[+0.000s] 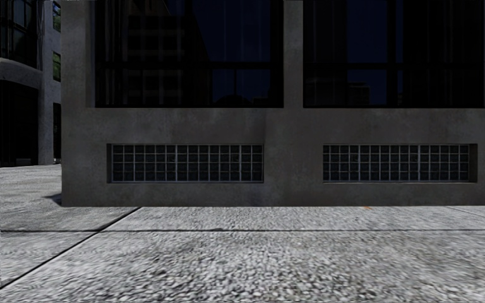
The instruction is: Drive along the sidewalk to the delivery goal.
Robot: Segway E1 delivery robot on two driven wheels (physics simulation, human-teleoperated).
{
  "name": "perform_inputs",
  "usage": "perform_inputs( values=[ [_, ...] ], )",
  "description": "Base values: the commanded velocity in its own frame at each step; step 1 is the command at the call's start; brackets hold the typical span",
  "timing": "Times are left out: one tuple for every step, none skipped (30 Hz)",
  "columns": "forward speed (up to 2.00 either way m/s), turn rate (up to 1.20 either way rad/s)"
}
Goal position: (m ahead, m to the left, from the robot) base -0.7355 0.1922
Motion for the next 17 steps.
perform_inputs(
  values=[
    [0.00,0.00],
    [0.00,0.00],
    [0.00,0.00],
    [0.00,0.00],
    [0.00,0.00],
    [0.00,0.00],
    [0.00,0.00],
    [0.00,0.00],
    [0.00,0.00],
    [0.00,0.00],
    [0.00,0.00],
    [0.00,0.00],
    [0.00,0.00],
    [0.00,0.00],
    [0.00,0.00],
    [0.00,0.00],
    [0.00,0.00]
  ],
)
